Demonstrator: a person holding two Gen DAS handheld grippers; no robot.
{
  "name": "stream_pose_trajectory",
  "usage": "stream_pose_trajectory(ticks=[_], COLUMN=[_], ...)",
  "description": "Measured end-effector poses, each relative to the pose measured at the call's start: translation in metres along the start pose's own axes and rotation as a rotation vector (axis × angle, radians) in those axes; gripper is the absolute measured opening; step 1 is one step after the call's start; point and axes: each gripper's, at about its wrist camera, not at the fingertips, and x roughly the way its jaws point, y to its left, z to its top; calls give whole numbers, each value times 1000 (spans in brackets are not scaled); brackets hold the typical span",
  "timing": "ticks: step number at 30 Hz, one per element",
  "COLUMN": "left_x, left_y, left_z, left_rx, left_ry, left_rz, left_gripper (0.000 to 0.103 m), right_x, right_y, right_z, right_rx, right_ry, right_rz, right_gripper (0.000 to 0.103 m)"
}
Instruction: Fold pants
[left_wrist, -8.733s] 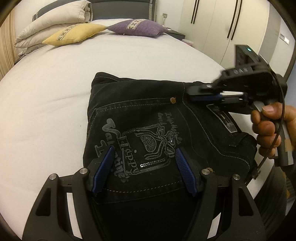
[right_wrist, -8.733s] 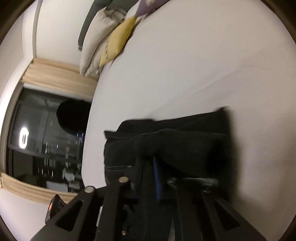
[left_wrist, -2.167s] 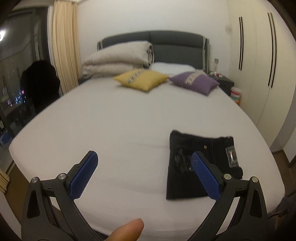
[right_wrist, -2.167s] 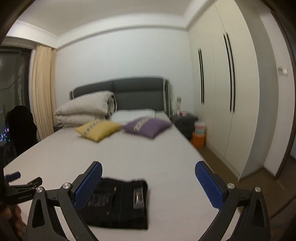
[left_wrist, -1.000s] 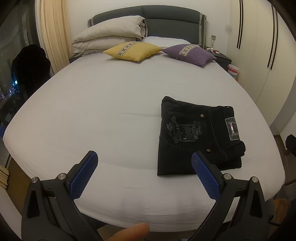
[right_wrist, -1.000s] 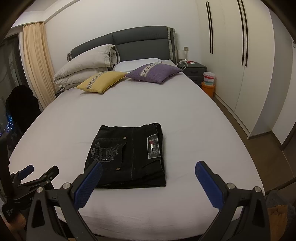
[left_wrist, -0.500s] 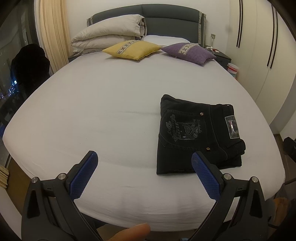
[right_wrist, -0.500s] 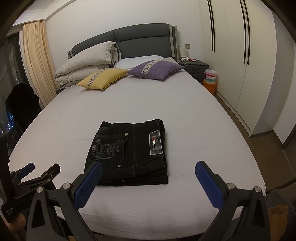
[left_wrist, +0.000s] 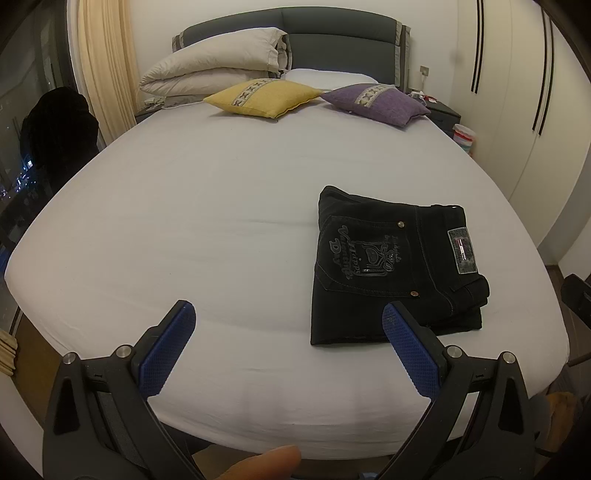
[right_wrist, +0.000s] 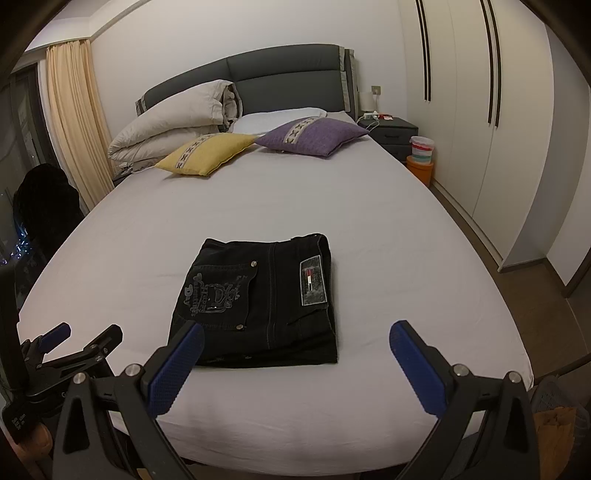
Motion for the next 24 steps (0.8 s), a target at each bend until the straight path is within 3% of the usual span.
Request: stream_pose_trajectory(ticks=[24], left_x=[1], left_y=[0], left_z=[-1], left_rx=[10], left_ry=[4], left_rz=[-7], left_gripper=[103], right_x=[0], right_y=[1], right_z=[-1], right_rx=[0], right_ry=[3], right_rz=[1], right_gripper=[103])
